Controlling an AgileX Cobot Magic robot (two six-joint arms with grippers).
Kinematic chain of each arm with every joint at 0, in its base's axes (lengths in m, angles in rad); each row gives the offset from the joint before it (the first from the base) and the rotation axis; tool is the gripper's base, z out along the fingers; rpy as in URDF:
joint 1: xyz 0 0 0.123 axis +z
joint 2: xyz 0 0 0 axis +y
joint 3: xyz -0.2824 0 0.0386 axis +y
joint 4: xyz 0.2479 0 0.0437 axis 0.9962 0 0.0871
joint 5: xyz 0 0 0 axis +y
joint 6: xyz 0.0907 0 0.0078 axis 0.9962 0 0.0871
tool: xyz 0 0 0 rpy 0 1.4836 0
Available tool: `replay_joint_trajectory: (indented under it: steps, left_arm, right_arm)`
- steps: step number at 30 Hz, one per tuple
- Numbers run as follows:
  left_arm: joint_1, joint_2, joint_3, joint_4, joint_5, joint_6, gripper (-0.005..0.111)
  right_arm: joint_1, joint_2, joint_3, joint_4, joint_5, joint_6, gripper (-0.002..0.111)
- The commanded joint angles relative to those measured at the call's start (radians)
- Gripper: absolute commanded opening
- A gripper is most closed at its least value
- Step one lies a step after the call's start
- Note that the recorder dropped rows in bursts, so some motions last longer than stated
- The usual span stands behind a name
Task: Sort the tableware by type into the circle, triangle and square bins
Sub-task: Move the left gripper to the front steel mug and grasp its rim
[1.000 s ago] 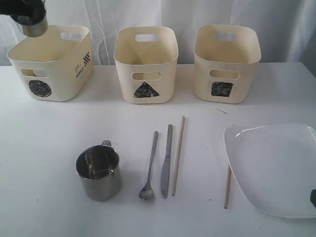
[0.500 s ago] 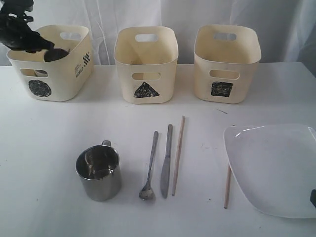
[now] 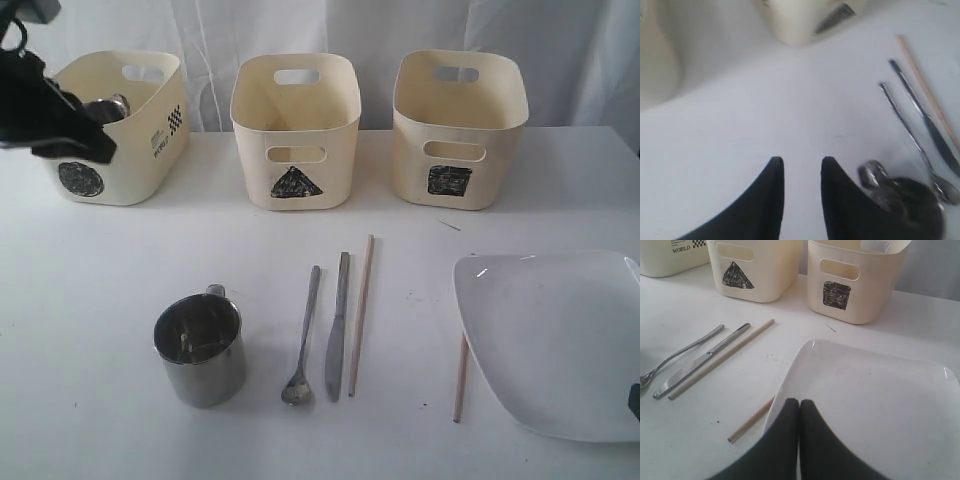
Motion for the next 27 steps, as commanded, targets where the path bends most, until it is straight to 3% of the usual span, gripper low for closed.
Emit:
replay_joint_trajectory:
  steps: [1, 4, 10, 27]
  left_arm:
    - [-0.099, -0.071, 0.157, -0.032, -0.008, 0.017, 0.032]
    - [-0.135, -0.066, 0.22, -0.035, -0.038, 0.015, 0.036]
    - [-0.149, -0.047, 0.27, -0.062, -0.092, 0.013, 0.06]
    - [-0.149, 0.066, 0.27, -0.12, -0.023, 0.013, 0.061]
  right_arm:
    - [-0.008, -0.006, 0.006, 0.003, -0.006, -0.002, 0.0]
    - [-0.008, -0.006, 0.006, 0.003, -0.006, -0.002, 0.0]
    - [-0.008, -0.006, 0.006, 0.003, -0.006, -0.002, 0.0]
    - [-0.008, -0.006, 0.006, 0.003, -0.006, -0.002, 0.0]
